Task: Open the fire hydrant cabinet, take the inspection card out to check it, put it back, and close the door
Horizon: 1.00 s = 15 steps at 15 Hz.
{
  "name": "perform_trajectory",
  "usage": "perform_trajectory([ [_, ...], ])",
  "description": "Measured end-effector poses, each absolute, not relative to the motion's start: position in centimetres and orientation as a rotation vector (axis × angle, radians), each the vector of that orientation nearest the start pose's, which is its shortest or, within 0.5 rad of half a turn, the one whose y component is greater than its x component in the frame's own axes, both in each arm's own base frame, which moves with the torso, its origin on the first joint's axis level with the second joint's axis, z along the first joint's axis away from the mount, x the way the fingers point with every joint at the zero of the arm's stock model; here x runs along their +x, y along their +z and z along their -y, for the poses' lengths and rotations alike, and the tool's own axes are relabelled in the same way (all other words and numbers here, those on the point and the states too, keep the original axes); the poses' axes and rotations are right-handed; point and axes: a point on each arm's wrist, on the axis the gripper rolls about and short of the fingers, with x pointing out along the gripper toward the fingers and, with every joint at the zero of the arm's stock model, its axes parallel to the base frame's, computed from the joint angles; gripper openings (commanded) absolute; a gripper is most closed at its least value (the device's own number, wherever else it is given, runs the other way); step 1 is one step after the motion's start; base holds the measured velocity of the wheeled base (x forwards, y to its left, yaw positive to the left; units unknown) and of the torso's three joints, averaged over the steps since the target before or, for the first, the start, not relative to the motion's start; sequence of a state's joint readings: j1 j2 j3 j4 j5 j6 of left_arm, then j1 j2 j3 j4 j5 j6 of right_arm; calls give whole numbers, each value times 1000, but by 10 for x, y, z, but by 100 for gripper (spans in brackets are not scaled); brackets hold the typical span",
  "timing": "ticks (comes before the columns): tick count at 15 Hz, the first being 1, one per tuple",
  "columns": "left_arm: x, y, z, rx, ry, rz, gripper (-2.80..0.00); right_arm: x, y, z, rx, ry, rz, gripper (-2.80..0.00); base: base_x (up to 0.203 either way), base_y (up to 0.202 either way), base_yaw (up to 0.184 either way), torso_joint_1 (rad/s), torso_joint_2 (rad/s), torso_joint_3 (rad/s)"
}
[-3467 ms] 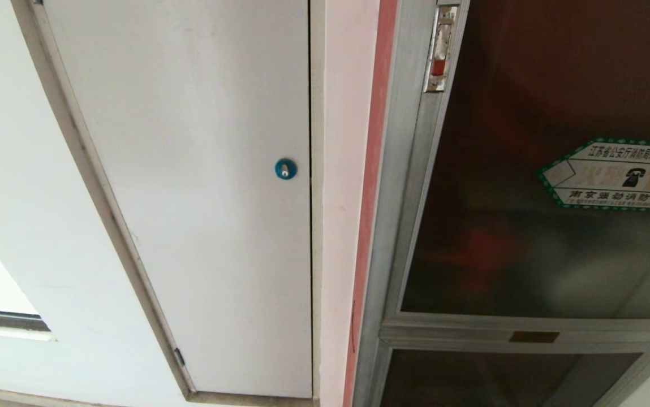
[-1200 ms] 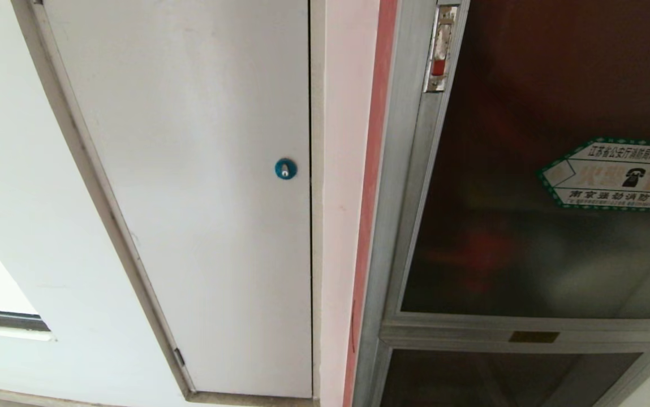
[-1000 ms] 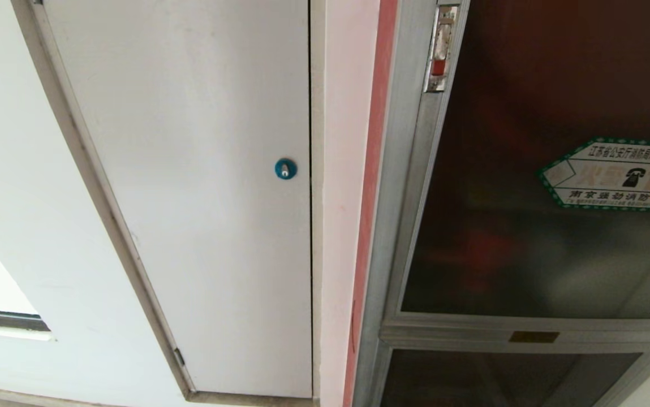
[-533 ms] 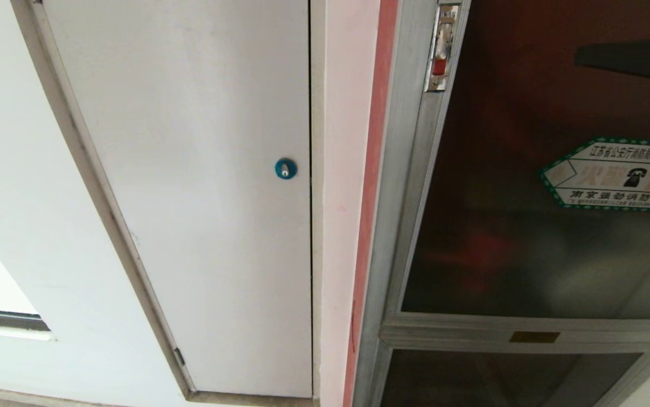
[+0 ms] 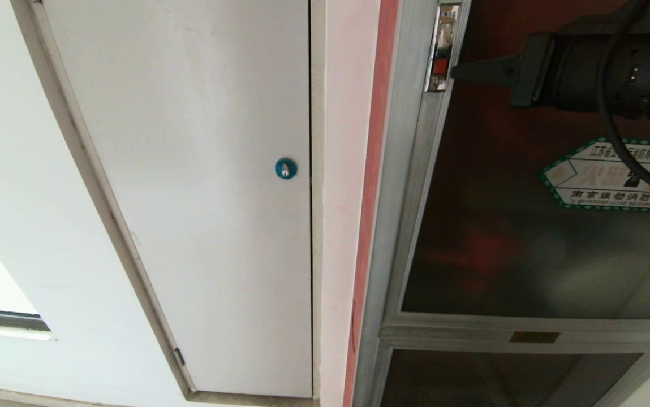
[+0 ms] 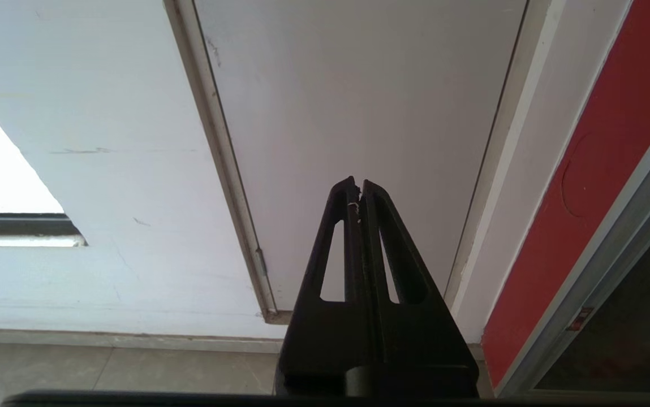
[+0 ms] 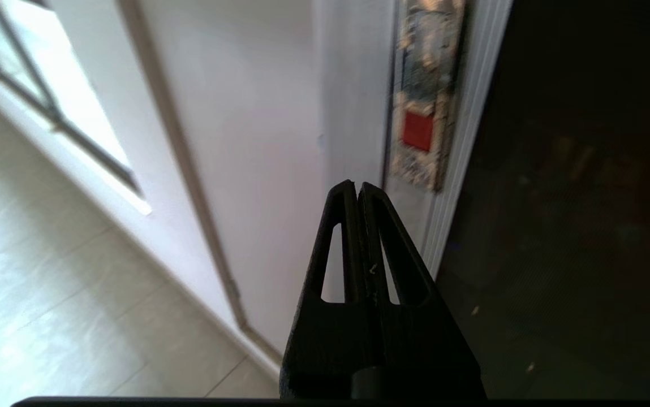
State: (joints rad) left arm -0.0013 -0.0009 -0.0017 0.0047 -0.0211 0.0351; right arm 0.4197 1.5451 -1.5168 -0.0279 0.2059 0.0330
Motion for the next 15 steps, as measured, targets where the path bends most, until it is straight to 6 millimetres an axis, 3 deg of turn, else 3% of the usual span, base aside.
perform_trajectory([
  [4,-23,75,0,35,-22,-2,-280,262,368,-122,38,511,55,-280,0,0,0,0,0,0],
  [15,-23,75,0,35,-22,-2,-280,278,359,-130,35,491,37,-280,0,0,0,0,0,0],
])
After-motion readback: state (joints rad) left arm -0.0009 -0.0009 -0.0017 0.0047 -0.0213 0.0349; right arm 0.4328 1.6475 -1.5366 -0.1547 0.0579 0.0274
